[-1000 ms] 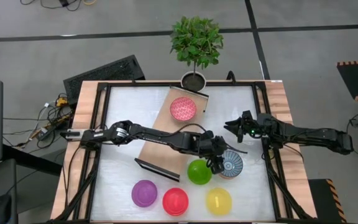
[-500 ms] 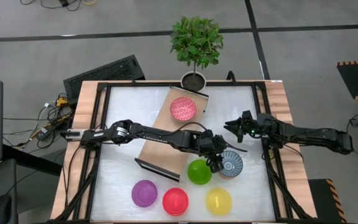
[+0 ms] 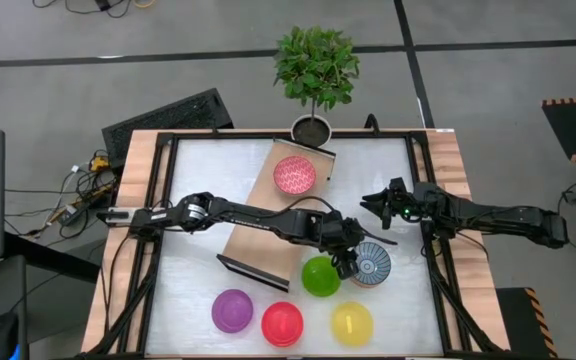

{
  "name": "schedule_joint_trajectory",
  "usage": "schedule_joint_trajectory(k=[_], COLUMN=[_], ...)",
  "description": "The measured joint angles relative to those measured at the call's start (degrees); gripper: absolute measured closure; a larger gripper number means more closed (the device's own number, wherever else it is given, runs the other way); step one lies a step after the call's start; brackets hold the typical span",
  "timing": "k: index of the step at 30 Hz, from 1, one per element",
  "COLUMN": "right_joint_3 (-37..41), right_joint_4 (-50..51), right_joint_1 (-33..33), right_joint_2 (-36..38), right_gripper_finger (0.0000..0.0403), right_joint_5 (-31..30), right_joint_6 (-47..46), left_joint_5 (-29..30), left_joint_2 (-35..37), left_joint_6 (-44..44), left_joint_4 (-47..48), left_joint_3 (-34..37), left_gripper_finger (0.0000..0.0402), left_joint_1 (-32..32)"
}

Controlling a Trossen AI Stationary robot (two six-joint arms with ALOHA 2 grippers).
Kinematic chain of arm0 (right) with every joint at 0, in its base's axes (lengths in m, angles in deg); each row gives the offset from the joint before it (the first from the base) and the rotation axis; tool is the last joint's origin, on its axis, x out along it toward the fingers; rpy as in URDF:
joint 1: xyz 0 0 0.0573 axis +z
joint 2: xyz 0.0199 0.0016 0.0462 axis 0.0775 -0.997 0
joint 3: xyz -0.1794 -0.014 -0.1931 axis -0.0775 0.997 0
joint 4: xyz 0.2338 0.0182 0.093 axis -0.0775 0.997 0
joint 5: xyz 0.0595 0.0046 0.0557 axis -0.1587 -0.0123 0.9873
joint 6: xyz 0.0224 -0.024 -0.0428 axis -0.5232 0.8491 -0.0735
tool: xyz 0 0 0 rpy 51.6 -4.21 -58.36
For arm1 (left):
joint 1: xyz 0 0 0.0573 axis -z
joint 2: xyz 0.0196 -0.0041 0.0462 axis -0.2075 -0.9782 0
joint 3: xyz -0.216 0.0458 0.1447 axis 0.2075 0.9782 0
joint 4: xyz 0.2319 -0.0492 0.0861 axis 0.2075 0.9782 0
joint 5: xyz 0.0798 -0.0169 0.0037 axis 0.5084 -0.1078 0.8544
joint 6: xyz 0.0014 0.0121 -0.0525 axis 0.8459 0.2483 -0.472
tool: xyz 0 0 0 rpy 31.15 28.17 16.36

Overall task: Place and stack bowls onto a shelf
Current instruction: Stack the blue patterned bowl on top of the red patterned bowl on the shelf

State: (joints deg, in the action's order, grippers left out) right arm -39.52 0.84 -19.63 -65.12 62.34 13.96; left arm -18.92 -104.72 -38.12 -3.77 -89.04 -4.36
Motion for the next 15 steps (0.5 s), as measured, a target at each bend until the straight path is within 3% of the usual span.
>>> schedule_joint_trajectory(k=[15], right_joint_3=[-0.02], right_joint_4=[-0.02], right_joint_1=[-0.02], right_joint_2=[-0.01], right_gripper_finger=[0.0239], right_joint_5=[-0.04], right_joint_6=[0.02], left_joint_5=[-2.14], left_joint_2=[-1.1], left_joint_6=[-2.19], left_joint_4=[-0.53], left_joint_3=[-0.09], left_gripper_finger=[0.023], left_joint_1=[-0.54])
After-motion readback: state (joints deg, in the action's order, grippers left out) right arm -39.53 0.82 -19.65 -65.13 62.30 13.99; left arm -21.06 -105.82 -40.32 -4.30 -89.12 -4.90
